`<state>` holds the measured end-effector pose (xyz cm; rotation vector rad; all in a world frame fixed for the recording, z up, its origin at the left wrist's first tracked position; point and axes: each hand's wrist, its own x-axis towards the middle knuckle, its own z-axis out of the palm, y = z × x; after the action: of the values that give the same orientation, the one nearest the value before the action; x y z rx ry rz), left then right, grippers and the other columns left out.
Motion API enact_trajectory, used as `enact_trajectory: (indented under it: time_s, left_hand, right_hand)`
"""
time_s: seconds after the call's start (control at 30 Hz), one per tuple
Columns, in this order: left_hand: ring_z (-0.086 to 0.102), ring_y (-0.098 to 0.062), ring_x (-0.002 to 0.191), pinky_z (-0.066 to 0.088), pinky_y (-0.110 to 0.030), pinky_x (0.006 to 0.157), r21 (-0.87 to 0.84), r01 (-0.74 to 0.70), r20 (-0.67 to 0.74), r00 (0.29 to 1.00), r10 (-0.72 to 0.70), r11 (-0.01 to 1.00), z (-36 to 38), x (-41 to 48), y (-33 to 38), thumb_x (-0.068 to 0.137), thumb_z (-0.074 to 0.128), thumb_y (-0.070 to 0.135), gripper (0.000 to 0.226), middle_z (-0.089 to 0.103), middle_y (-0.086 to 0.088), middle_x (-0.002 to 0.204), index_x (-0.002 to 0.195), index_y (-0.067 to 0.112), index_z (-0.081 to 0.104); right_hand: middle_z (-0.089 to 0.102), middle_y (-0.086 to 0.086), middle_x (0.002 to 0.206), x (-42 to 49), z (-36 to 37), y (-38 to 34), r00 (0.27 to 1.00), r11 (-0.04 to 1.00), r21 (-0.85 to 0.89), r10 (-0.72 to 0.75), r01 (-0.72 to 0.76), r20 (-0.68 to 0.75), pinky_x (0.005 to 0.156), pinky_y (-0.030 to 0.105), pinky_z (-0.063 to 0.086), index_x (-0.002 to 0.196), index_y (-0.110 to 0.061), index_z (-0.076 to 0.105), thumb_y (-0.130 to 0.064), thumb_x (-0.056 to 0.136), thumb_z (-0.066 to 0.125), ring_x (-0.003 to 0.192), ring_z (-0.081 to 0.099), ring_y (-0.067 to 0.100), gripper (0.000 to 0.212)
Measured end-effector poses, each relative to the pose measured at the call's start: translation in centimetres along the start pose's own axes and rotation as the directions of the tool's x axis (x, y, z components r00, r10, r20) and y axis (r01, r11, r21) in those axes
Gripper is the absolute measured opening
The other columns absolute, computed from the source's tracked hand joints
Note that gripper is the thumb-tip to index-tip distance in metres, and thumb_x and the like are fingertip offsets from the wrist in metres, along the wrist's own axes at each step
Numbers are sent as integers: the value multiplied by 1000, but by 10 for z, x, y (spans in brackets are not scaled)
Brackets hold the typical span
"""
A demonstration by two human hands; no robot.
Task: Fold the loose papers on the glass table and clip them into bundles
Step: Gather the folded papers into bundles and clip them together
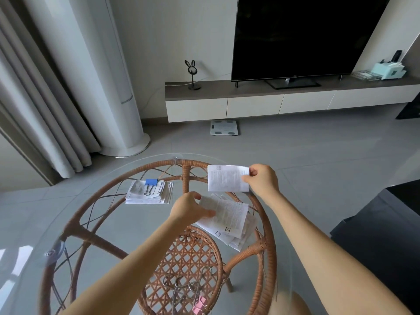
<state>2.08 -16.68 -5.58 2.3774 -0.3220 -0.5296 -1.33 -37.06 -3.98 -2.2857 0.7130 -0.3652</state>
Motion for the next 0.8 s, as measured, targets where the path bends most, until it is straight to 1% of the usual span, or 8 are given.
enact_trajectory:
  time_s: [0.07, 0.13, 0.2, 0.27, 0.47, 0.63, 0.73, 0.8]
  left_hand:
    - [60, -19, 92, 55, -32, 83, -19, 4, 10, 1000, -4, 1000, 0, 2, -1, 71, 82, 33, 60, 63, -3, 109, 122, 12, 58]
    - [60, -20, 94, 54, -33, 86, -47, 19, 37, 999, -17, 999, -3, 2, -2, 71, 82, 32, 58, 63, -4, 110, 120, 12, 60]
    - [59, -21, 94, 52, -32, 86, -79, 15, 74, 997, -9, 997, -6, 3, -4, 74, 80, 27, 51, 65, -5, 110, 119, 10, 62]
    - [58, -20, 92, 49, -28, 81, -100, -1, 107, 994, 11, 995, -11, 1, -4, 81, 72, 18, 42, 65, -5, 107, 120, 9, 62]
    - [58, -23, 90, 51, -36, 83, -235, 122, 167, 982, -83, 964, -24, -2, -5, 94, 48, 6, 28, 65, -12, 103, 115, 12, 66]
    - [51, -33, 117, 40, -45, 96, -392, 291, 292, 939, -182, 872, -35, -9, 19, 90, 18, 71, 76, 54, -15, 121, 127, 12, 50]
    - [45, -36, 124, 39, -48, 102, -286, 302, 315, 926, -208, 910, -35, -7, 35, 86, 38, 70, 74, 45, -17, 138, 135, 14, 45]
    - [49, -31, 117, 45, -42, 97, -165, 242, 336, 925, -177, 956, -31, -3, 36, 84, 63, 51, 61, 48, -14, 136, 128, 12, 49]
  right_hand:
    - [64, 0, 75, -22, -10, -4, 969, 978, 53, -192, 202, -155, 56, 24, 38, 78, -8, 66, -8, 79, 68, 70, 56, 20, 2]
    - [63, -2, 72, -53, -18, -6, 812, 866, -63, -489, 497, -317, 58, 26, 40, 72, -11, 66, -7, 78, 69, 68, 55, 18, 7]
    - [62, -3, 72, -84, -15, 1, 646, 710, -215, -702, 671, -301, 59, 25, 40, 69, -13, 66, -11, 80, 62, 69, 52, 16, 12]
    - [64, -4, 73, -106, -7, 18, 555, 587, -309, -809, 749, -192, 60, 21, 40, 68, -14, 69, -13, 80, 53, 70, 53, 15, 20]
    - [66, -1, 79, -119, 10, 47, 490, 419, -402, -867, 814, 89, 67, 21, 53, 76, -13, 72, -12, 72, 65, 74, 60, 14, 8]
    - [69, 0, 86, -115, 6, 43, 423, 300, -406, -869, 863, 257, 80, 25, 55, 82, -13, 74, -19, 64, 81, 83, 64, 15, 21]
    - [69, 0, 87, -114, 3, 43, 418, 284, -394, -853, 874, 312, 83, 27, 55, 83, -13, 74, -20, 63, 84, 82, 65, 15, 24]
    - [69, -1, 88, -116, 4, 43, 463, 320, -406, -823, 856, 329, 79, 26, 56, 84, -14, 74, -23, 61, 85, 82, 65, 15, 27]
